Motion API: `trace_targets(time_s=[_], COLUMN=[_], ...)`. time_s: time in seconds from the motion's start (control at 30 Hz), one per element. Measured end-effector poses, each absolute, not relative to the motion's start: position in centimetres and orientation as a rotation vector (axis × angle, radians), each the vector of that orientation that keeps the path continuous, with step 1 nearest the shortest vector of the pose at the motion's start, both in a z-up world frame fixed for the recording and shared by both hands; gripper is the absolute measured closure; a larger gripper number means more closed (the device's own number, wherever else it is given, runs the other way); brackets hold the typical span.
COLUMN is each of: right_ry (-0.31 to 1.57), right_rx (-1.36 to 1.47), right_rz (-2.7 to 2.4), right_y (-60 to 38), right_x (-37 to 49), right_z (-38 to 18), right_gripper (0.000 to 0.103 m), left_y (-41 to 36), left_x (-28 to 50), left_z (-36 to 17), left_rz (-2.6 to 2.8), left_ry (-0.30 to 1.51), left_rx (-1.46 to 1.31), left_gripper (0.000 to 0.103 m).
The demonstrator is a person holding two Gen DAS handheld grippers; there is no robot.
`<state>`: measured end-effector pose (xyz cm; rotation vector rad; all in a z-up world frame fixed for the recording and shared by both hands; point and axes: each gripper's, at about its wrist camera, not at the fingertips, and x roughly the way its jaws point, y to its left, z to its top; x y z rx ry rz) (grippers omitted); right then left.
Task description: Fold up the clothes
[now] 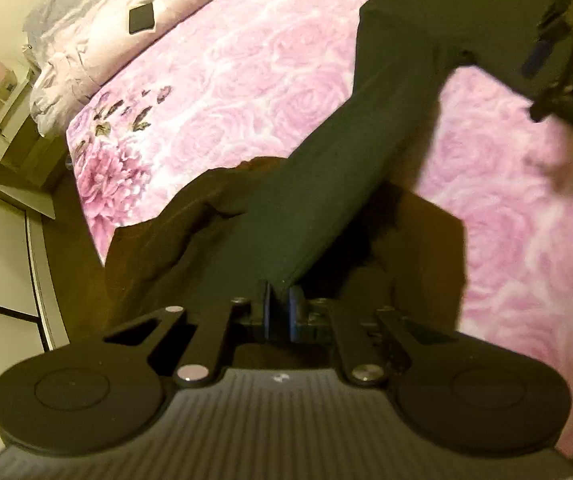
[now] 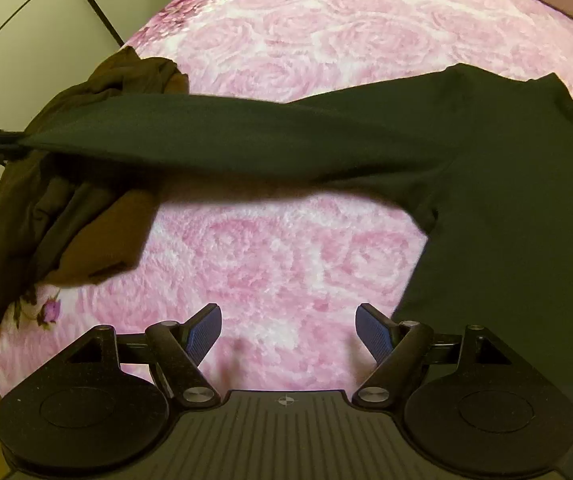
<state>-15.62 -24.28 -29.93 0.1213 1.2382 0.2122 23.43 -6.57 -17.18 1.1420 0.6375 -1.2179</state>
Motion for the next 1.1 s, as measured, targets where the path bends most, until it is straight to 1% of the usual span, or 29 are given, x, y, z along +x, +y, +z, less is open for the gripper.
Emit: trace_targets(time_s=[0.07,0.17,0.3,0.43,0.57,0.67,0.73,0.83,0.97,1.1], right_ry=[1.245,1.27,1.275,1.277,1.253,1.206,1.159,1.079,0.978,0.905], right_rx=[0.131,0.159,0.215,0.306,0.39,0.448,0.477,0.518,0.54,0.535], right_rz=[0.192,0.16,0.106,-0.027,-0.223,-0.362,-0.45,-0.573,-0.691,-0.758], right_y=[-24.5,-25.0,-26.9,-31.4,-37.8,-43.3,-47.2,-54.1,-65.0,-77.7], right_x=[-15.7,-16.0,-16.8,-18.8,-22.1,-25.1,-27.5,-31.4,-36.7,-41.1], right_z=[-29.9,-30.4,-30.3,-30.3,-29.7,-28.5,-27.5,-25.9,-24.1,-23.2], right_gripper=[0.026,0.026,0.026,0.026,0.026,0.026,0.026,0.026,0.026,0.026], left_y=[-5.5,-4.4,-3.9,-3.2,-4.8,-7.7,-10.3,-14.9,-22.2,-30.0], left_x=[22.4,21.3,21.1,21.6,21.1,18.9,16.5,11.9,4.3,-5.2], left_z=[-17.6,-20.0,-21.3,-19.9,-17.9,-17.2,-17.1,-17.1,-16.7,-16.4], left_rz=[-1.25,-1.241,-1.18,-1.119,-1.106,-1.138,-1.177,-1.244,-1.305,-1.328], left_ry=[0.698,0.765,0.809,0.819,0.812,0.787,0.764,0.727,0.687,0.669], left_rx=[1.173,1.231,1.265,1.233,1.176,1.177,1.178,1.176,1.173,1.194], left_gripper=[0.097,0.095,0.087,0.086,0.086,0.084,0.081,0.08,0.078,0.074])
